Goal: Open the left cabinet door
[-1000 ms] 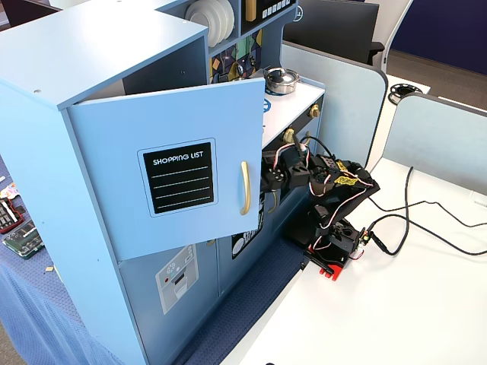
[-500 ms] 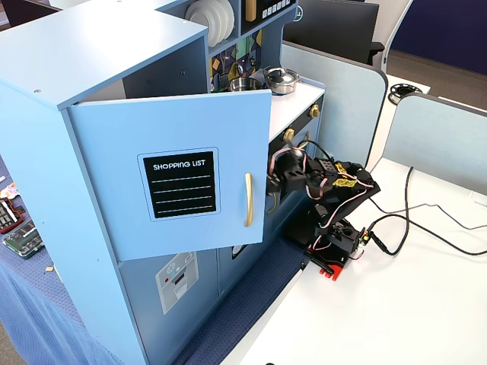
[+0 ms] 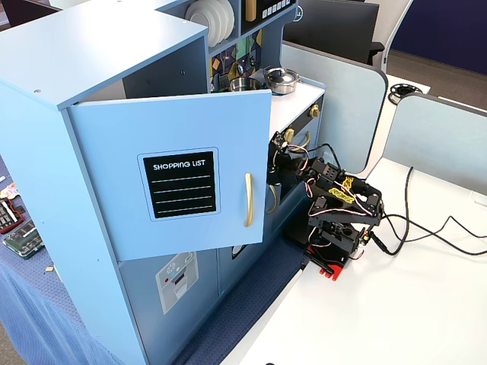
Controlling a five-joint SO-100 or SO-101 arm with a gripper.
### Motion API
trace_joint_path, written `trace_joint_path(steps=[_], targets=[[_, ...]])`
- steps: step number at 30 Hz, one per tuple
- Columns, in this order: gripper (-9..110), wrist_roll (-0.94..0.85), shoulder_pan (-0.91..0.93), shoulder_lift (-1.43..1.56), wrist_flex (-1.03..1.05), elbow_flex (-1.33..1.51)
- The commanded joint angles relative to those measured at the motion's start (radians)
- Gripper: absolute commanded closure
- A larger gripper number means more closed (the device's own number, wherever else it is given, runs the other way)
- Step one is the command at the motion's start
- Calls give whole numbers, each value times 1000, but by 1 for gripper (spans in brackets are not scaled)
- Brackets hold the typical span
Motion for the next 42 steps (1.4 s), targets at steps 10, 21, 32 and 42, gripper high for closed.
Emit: trace_joint_path(steps=[10,21,32,42], targets=[[98,219,169,135,456,110],[101,244,210,195,684,290],[101,229,156,250,759,379],[101,179,115,250,796,380]])
